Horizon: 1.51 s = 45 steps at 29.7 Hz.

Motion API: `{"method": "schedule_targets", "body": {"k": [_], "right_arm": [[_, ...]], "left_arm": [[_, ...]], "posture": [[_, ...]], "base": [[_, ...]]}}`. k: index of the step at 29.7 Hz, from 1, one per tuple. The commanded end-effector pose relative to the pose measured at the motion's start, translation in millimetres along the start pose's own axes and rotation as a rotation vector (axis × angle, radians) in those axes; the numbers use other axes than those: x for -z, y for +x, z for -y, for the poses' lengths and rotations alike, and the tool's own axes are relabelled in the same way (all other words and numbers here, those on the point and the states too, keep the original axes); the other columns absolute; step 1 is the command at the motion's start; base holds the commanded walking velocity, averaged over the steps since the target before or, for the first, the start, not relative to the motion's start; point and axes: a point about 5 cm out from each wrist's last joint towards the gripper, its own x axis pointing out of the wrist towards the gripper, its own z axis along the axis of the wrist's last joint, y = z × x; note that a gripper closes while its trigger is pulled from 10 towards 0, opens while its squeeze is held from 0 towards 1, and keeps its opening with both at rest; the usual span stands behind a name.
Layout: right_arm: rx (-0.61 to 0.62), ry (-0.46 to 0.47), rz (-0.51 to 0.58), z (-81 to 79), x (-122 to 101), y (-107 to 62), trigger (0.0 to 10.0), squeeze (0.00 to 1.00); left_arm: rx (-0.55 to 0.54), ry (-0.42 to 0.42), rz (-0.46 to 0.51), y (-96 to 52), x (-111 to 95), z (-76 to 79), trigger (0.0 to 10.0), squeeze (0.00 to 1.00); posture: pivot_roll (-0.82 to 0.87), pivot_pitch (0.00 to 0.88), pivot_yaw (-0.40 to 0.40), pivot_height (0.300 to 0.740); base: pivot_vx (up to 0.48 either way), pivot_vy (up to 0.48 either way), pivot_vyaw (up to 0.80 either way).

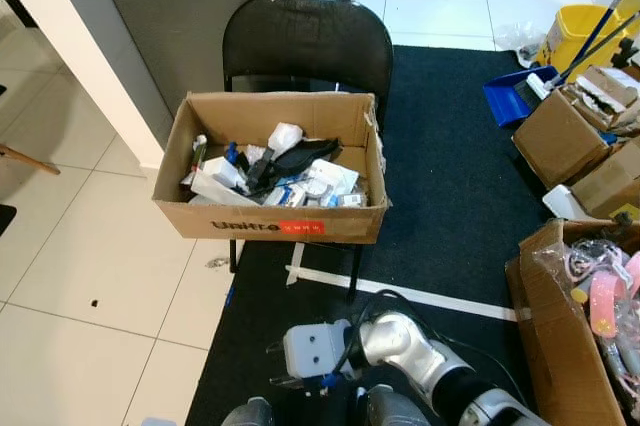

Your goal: Picking trash to rubbish bin

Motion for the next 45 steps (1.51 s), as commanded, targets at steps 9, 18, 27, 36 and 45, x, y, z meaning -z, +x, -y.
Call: {"method": "schedule_targets", "body": {"k": [9, 18, 27, 36, 45], "right_arm": [[-0.023, -0.019, 0.051, -16.5, -5, -3.1, 10.0, 0.00], [-0.026, -0.029, 0.068, -26.6, -12, -9.7, 10.0, 0.00], [-0.026, -0.023, 0.053, -23.9, -13, -12.2, 10.0, 0.00], [-0.019, -0.010, 0.031, -13.2, -9, -11.2, 10.0, 0.00], [-0.014, -0.001, 0.008, -4.9, -6, -8.7, 10.0, 0.00]], "left_arm": [[0.018, -0.006, -0.062, -13.0, 33, 5.3, 10.0, 0.00], [0.038, 0.022, -0.056, -18.4, 41, 1.6, 10.0, 0.00], [0.037, 0.022, -0.022, -14.6, 31, 1.0, 10.0, 0.00], [0.049, 0.017, 0.002, -7.8, 17, 6.4, 10.0, 0.00], [0.032, 0.009, 0.008, -4.1, 8, 1.3, 10.0, 0.00]], "posture": [[0.19, 0.281, 0.037, 0.740], [0.22, 0.306, 0.056, 0.740], [0.23, 0.298, 0.056, 0.740], [0.21, 0.254, 0.048, 0.740], [0.18, 0.224, 0.042, 0.740]], "base": [[0.000, 0.000, 0.00], [0.000, 0.000, 0.00], [0.000, 0.000, 0.00], [0.000, 0.000, 0.00], [0.000, 0.000, 0.00]]}}
